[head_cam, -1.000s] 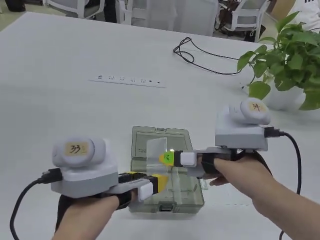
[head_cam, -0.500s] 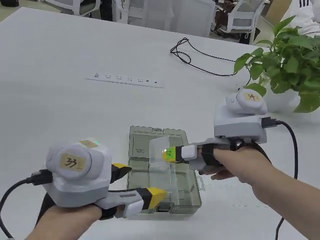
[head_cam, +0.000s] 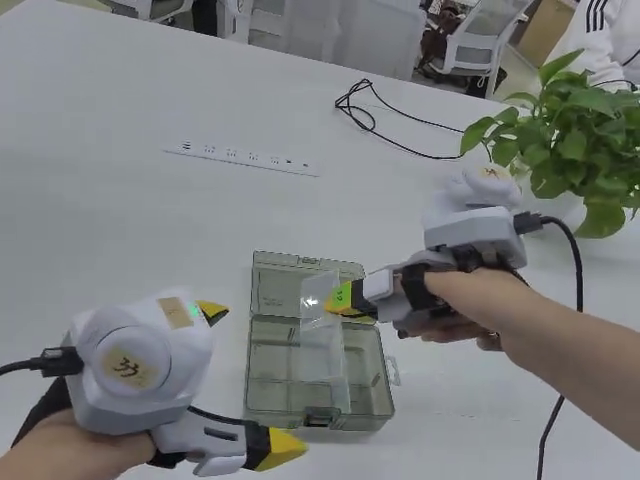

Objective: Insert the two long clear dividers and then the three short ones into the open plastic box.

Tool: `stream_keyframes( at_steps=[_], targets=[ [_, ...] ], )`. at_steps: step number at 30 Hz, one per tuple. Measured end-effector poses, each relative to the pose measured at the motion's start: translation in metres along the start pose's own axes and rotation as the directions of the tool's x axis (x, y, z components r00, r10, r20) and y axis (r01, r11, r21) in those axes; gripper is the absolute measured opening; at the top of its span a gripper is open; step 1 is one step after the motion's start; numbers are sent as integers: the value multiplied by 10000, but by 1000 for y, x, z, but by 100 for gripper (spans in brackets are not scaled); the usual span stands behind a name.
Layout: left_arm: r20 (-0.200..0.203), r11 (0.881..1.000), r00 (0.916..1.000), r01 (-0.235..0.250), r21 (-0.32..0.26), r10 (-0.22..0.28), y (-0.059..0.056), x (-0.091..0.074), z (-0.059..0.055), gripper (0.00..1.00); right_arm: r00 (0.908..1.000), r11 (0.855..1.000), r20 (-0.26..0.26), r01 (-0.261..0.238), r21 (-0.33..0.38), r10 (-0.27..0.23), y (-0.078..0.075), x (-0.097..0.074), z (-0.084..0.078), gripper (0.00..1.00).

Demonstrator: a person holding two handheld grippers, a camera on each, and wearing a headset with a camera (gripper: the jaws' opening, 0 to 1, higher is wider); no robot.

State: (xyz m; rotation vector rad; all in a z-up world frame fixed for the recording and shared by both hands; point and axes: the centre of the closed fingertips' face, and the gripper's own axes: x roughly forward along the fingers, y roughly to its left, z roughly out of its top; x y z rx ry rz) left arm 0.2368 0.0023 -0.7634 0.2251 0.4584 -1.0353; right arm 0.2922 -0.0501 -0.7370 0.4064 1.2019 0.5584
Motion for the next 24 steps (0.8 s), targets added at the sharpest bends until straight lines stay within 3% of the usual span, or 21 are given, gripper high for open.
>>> stream_keyframes(
  at_steps=[4, 8, 16, 24],
  targets=[
    [130, 9999, 9999, 23, -170, -21, 4, -1, -3, 100, 9988, 9981, -481, 6, 612, 23, 2, 8, -2, 2],
    [208, 9994, 9997, 110, -320, -103, 3, 0, -6, 100, 9941, 9937, -979, 552, 978, -456, -5, 13, -7, 2],
    [276, 9986, 9994, 210, -483, -197, 0, 0, -14, 98, 9815, 9849, -1583, 1273, 1176, -1080, -18, 25, -13, 2],
    [331, 9978, 9993, 170, -639, -149, 0, -3, -18, 97, 9713, 9796, -1941, 1624, 1182, -1376, -22, 34, -16, 2]
  ],
)
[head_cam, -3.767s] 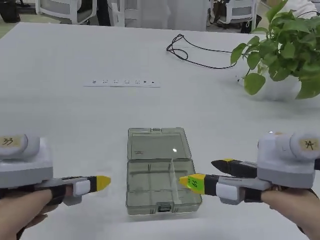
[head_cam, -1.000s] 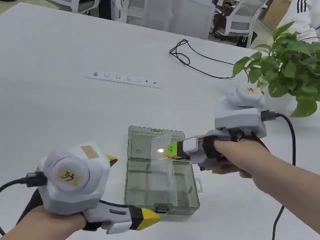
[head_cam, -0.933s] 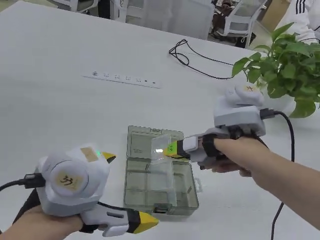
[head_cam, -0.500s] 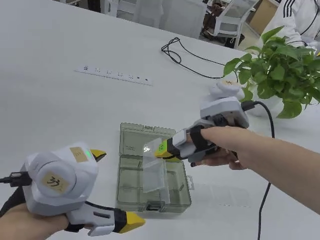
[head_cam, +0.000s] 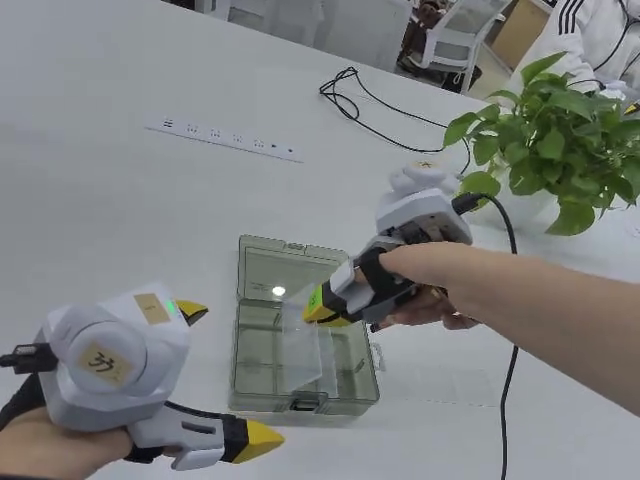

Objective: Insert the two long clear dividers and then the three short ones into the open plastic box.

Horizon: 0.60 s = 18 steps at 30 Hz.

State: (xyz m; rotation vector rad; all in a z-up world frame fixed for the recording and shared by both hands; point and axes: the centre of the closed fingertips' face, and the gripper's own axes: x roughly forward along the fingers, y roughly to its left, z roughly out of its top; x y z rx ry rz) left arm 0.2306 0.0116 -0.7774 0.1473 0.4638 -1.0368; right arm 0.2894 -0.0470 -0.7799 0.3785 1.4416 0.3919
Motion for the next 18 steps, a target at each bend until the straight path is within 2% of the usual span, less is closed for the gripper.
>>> stream_keyframes(
  at_steps=[12, 14, 18],
  targets=[
    [103, 9997, 9998, -152, -181, 154, 1, -2, -2, 95, 9988, 9990, -191, 441, -101, -443, -2, 6, -7, 2],
    [111, 9997, 9998, -148, -205, 150, 1, -2, -2, 94, 9982, 9982, -219, 548, -227, -553, 1, 7, -14, 2],
    [86, 9996, 9998, -176, -216, 178, 2, -2, -3, 94, 9983, 9984, -217, 535, -162, -539, -1, 9, -10, 2]
  ],
)
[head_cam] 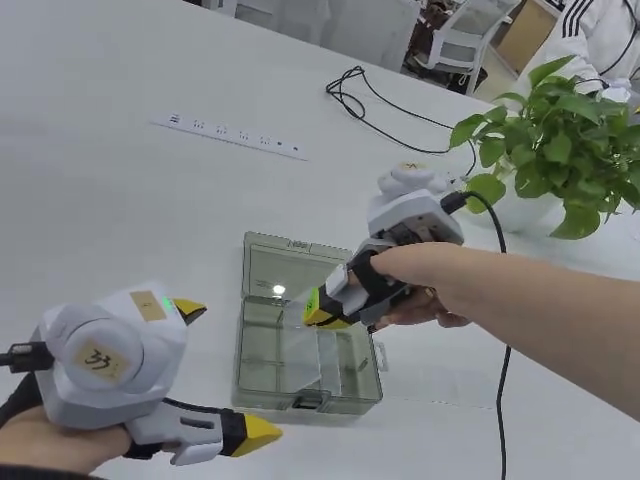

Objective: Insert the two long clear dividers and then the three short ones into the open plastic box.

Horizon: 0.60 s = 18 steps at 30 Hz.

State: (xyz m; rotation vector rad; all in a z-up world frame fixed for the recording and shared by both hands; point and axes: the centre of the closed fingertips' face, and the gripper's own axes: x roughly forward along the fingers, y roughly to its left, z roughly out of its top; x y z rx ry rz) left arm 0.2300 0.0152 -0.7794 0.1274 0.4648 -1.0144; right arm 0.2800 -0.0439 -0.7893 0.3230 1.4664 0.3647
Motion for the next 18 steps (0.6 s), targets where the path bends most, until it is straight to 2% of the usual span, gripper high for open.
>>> stream_keyframes(
  at_steps=[7, 18],
  targets=[
    [3, 10000, 10000, 13, -37, -13, 0, 1, -1, 93, 9997, 9998, -132, 195, 68, -195, -6, 4, 2, 2],
    [37, 9999, 10000, 23, -140, -22, 1, 1, -3, 92, 9987, 9990, -246, 437, -16, -437, -7, 6, 2, 2]
  ],
)
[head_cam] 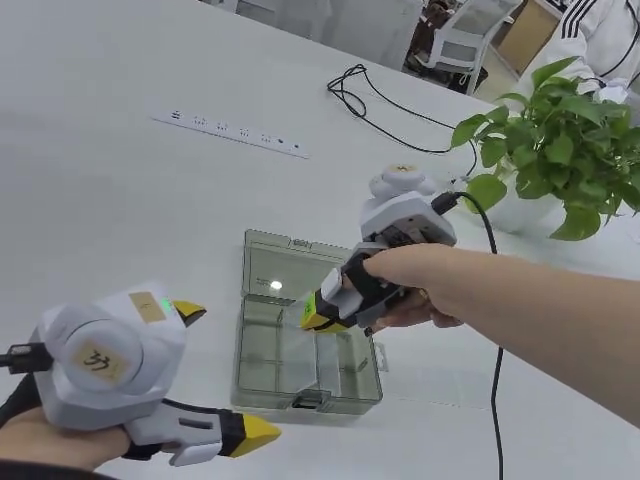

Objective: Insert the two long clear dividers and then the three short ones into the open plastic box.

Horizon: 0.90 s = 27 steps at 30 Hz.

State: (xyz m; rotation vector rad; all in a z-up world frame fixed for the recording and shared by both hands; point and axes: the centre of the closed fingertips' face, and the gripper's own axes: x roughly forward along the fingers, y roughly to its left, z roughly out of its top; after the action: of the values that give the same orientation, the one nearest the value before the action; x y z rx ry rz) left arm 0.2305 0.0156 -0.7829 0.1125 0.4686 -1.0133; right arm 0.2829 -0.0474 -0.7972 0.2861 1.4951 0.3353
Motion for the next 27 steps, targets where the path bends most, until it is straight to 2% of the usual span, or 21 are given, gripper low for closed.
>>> stream_keyframes(
  at_steps=[9, 11, 14, 20, 22, 27],
  targets=[
    [13, 10000, 10000, -8, -68, 8, 2, 1, -3, 92, 9998, 9998, -108, 160, -151, -162, 2, 2, 1, 2],
    [7, 10000, 10000, 16, -82, -16, 1, 1, -3, 92, 9994, 9987, -145, 316, -411, -322, 3, 4, 1, 2],
    [13, 10000, 10000, 31, -76, -31, 1, 1, -2, 92, 9974, 9936, -276, 639, -936, -668, 5, 4, 1, 2],
    [24, 10000, 10000, 56, -63, -56, 1, 2, -2, 91, 9941, 9866, -418, 935, -1338, -999, 9, 8, 2, 2],
    [-1, 9999, 10000, 87, -50, -87, 0, 2, -2, 91, 9905, 9776, -479, 1188, -1739, -1289, 7, 9, 3, 2],
    [10, 10000, 10000, 75, -62, -75, -1, 2, -2, 91, 9872, 9695, -573, 1344, -2052, -1489, 9, 16, 1, 3]
  ],
)
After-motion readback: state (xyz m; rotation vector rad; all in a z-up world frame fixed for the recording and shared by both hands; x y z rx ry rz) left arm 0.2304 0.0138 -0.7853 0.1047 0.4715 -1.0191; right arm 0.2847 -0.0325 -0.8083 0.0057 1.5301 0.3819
